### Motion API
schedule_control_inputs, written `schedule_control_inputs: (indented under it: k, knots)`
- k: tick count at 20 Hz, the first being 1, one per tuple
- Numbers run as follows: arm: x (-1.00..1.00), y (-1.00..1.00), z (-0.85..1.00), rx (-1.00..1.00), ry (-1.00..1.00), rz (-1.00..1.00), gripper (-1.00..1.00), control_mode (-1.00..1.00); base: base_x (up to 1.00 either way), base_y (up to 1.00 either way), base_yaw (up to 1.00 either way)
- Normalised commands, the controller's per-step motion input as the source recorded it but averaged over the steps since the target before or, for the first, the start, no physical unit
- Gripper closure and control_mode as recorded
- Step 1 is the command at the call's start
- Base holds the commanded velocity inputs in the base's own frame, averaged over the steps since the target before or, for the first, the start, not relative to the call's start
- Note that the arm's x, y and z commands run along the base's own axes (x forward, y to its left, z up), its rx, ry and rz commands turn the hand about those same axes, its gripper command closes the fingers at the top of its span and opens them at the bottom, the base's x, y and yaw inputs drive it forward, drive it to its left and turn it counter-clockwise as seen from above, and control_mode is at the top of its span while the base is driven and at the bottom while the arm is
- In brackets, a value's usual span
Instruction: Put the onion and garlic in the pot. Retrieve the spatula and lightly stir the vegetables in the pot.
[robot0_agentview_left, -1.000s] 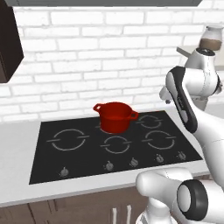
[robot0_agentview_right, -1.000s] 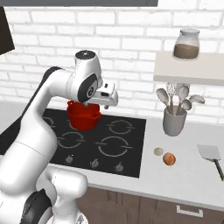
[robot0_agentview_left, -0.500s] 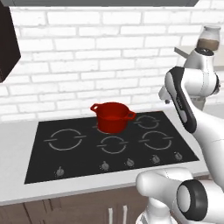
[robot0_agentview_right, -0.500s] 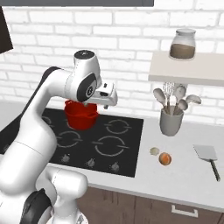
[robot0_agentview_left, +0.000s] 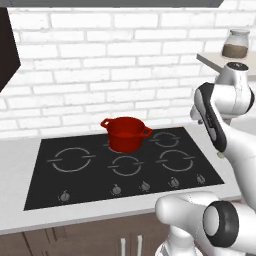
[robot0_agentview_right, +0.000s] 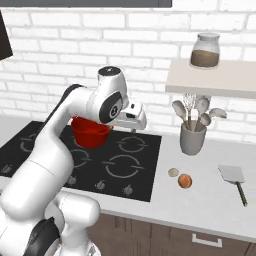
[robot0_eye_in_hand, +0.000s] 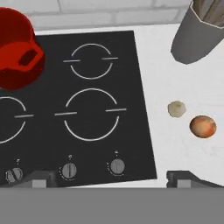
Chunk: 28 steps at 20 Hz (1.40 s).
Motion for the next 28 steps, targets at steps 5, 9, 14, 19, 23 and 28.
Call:
schedule_control_inputs:
  k: [5, 9, 14, 19, 23, 28]
  knots:
    - [0.2, -0.9, -0.98, -0.19, 0.13, -0.25, -1.0, -1.0, 0.0, 0.0, 0.0]
    - [0.69, -0.81, -0.72, -0.06, 0.09, -0.07, -1.0, -1.0, 0.0, 0.0, 0.0]
    - [0.68, -0.63, -0.48, 0.01, 0.05, 0.0, -1.0, -1.0, 0.0, 0.0, 0.0]
    - [0.32, -0.64, -0.71, 0.0, 0.14, -0.02, -1.0, -1.0, 0.0, 0.0, 0.0]
    - [0.41, -0.33, -0.64, 0.0, 0.16, -0.01, -1.0, -1.0, 0.0, 0.0, 0.0]
    - [0.23, -0.12, -0.38, 0.0, 0.05, 0.0, -1.0, -1.0, 0.0, 0.0, 0.0]
